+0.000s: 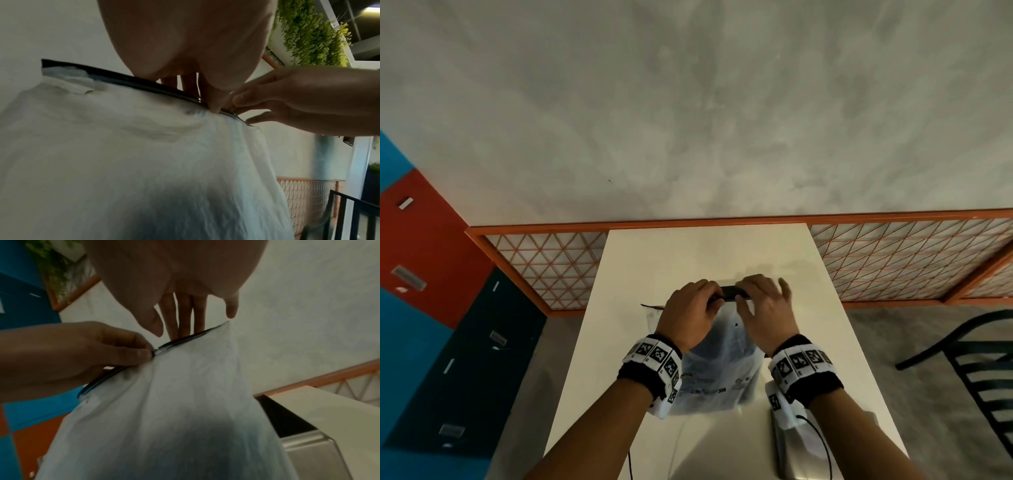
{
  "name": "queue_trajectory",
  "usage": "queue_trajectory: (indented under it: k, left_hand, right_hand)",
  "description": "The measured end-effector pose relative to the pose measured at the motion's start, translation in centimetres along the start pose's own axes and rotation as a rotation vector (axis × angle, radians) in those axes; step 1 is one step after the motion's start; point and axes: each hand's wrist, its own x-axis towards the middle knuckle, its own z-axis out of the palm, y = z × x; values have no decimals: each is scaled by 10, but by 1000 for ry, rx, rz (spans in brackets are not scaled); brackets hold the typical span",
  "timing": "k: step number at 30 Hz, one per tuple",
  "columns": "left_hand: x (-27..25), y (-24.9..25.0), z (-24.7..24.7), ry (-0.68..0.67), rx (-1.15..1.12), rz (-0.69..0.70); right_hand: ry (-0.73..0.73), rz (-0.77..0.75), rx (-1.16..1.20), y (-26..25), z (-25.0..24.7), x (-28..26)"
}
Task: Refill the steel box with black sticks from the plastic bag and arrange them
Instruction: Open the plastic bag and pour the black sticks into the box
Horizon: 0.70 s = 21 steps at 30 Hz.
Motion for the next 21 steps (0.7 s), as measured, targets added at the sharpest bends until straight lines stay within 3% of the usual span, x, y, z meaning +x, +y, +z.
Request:
queue_trajectory:
  k: [3, 10, 16, 21]
  left_hand:
    - [0, 3, 1, -1, -8, 22]
    - [-4, 3, 2, -16, 4, 8]
    - [-10, 3, -3, 31, 57, 14]
    - [-18, -10, -12, 32, 83, -64]
  right_hand:
    - [-81, -66, -69, -14, 8, 2]
    - [-57, -64, -2, -19, 10, 6]
    - [-106, -1, 5, -20, 8, 6]
    - [-144, 86, -12, -14, 5, 8]
